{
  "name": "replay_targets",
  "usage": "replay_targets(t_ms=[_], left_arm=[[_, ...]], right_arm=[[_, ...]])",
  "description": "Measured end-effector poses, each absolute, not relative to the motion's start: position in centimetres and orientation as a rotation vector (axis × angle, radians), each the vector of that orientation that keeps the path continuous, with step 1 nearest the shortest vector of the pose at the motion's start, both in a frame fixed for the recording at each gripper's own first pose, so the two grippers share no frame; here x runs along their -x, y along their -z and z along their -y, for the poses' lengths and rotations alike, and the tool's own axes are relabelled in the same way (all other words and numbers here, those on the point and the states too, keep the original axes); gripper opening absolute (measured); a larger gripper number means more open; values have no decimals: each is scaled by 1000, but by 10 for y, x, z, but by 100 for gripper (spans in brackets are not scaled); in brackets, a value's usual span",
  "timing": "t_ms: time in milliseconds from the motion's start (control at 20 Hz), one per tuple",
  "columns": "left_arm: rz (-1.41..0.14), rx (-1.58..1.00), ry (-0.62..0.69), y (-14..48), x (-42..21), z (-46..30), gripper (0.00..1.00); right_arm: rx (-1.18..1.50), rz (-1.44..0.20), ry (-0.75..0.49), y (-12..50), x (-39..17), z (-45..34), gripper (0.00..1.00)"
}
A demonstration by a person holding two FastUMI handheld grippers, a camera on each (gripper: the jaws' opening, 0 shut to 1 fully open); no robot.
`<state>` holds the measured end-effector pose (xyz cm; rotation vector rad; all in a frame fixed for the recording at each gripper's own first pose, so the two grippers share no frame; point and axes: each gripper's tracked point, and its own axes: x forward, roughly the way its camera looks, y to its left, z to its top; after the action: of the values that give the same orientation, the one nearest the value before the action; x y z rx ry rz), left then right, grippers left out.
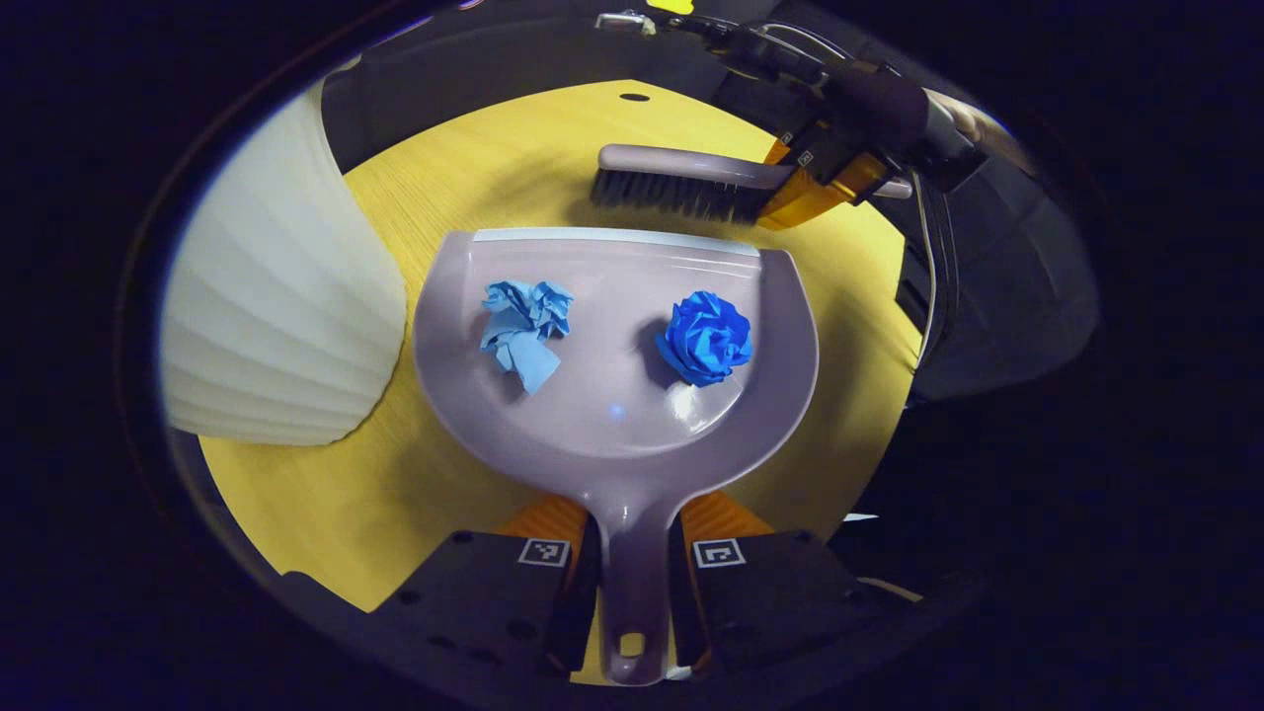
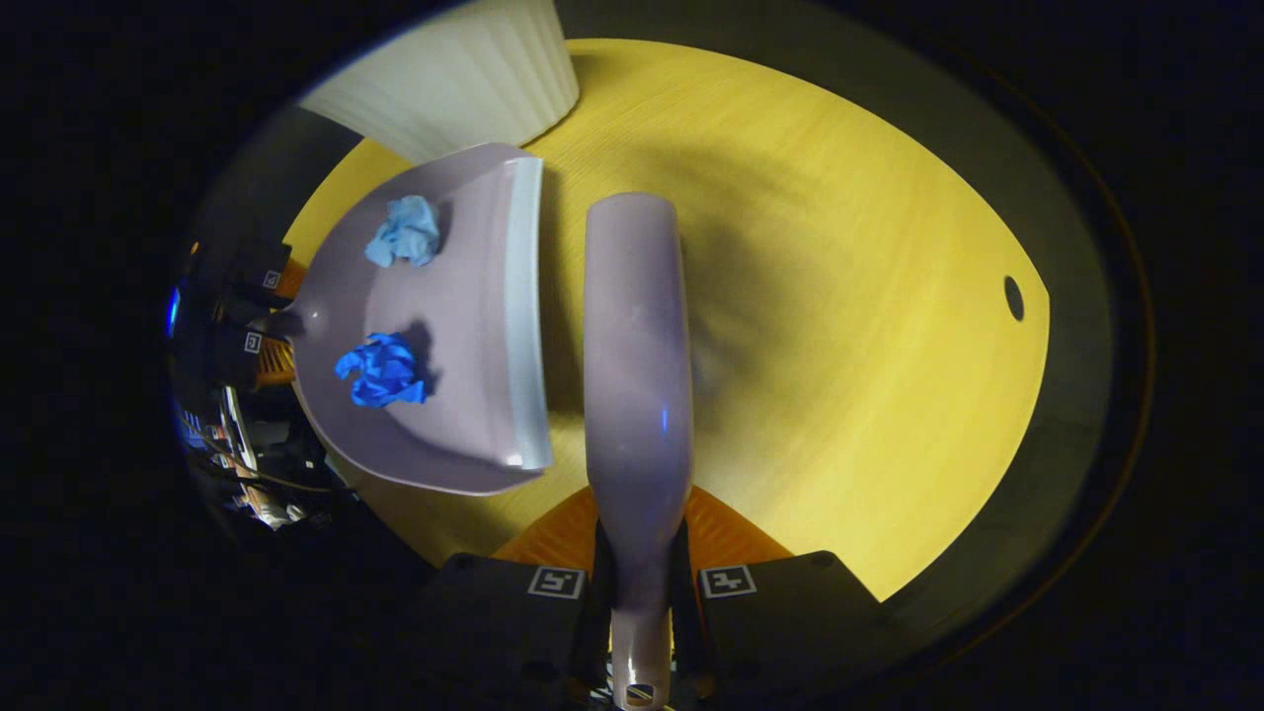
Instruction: Pick up the small broom and dustpan from the desktop, sweep the trash into the dustpan with the broom, and then empty the trash into the garbage bin.
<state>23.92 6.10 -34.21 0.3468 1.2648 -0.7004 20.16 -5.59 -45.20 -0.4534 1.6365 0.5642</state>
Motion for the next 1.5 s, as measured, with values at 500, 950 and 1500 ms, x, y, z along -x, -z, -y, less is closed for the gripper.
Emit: replay_targets(t_ms=[500, 950, 1500], left_arm=[[-1128, -271, 503, 278, -252, -98, 29], [-1064, -528, 142, 271, -360, -172, 29], [-1194, -1290, 74, 353, -379, -53, 30]], right_arm=[[205, -1535, -456, 474, -179, 85, 28], [129, -1539, -514, 471, -182, 82, 28], [5, -1558, -590, 468, -183, 80, 28]])
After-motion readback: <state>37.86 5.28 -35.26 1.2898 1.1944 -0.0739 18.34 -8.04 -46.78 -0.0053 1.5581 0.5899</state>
